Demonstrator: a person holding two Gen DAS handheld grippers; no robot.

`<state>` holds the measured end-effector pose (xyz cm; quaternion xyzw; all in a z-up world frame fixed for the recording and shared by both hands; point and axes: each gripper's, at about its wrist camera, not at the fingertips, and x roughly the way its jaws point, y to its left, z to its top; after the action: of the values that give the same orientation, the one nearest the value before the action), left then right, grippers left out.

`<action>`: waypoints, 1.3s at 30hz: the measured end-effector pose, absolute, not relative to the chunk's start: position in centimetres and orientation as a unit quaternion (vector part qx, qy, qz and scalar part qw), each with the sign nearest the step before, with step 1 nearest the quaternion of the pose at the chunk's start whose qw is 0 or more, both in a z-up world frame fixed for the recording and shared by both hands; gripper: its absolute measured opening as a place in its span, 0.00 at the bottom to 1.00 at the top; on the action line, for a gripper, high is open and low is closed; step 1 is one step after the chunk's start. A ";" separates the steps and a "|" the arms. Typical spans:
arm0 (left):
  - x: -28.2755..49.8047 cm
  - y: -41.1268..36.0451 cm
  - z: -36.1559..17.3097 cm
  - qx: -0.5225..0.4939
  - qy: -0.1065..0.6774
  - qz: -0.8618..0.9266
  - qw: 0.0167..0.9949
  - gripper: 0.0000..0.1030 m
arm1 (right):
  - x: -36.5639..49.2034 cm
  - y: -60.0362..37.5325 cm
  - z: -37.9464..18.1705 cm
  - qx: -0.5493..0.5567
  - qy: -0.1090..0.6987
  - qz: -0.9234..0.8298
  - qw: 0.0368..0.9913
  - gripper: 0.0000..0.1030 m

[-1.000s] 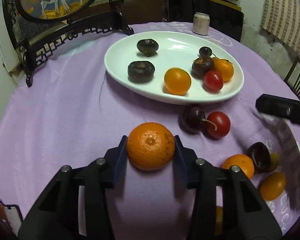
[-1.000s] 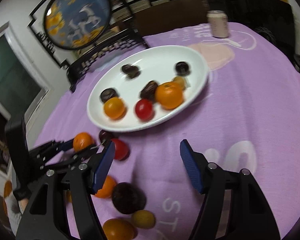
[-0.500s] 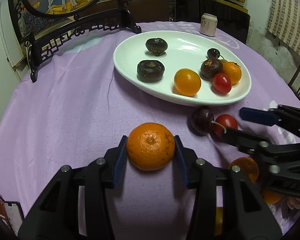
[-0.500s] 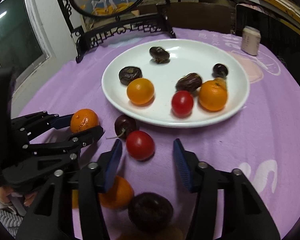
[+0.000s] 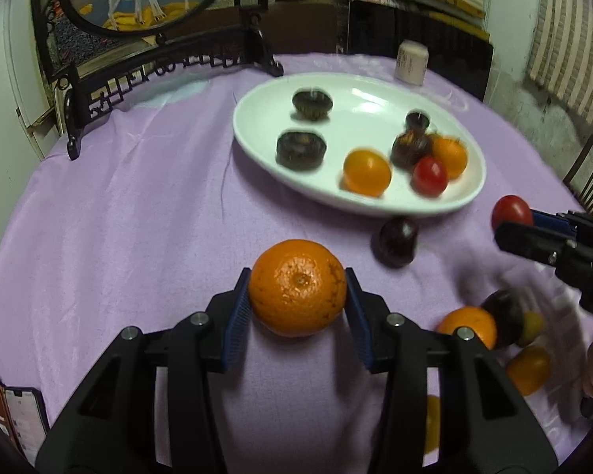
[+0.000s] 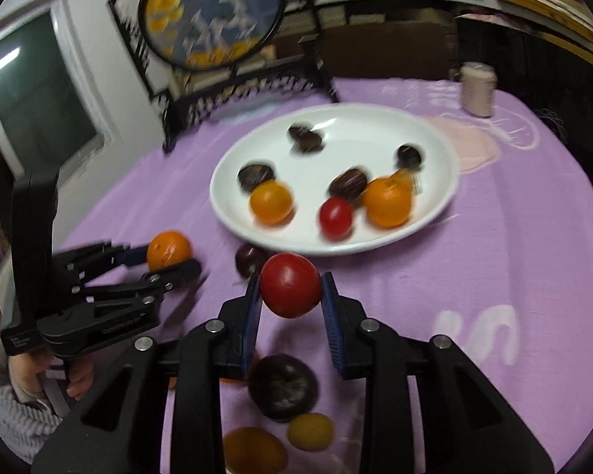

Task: Organize fruits
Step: 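Carry tangerine and tomato onto the plate and open both grippers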

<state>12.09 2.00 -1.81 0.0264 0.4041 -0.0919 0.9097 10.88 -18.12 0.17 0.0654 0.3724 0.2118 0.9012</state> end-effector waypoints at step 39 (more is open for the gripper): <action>18.7 0.5 0.9 -0.012 0.390 -0.107 0.914 0.81 | 17.1 -23.2 1.2 0.167 0.376 0.172 0.895 0.56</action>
<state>18.70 0.50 0.94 -0.0119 0.3900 -0.1072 0.9145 17.15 -23.18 1.16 0.1668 0.3759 0.1721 0.8951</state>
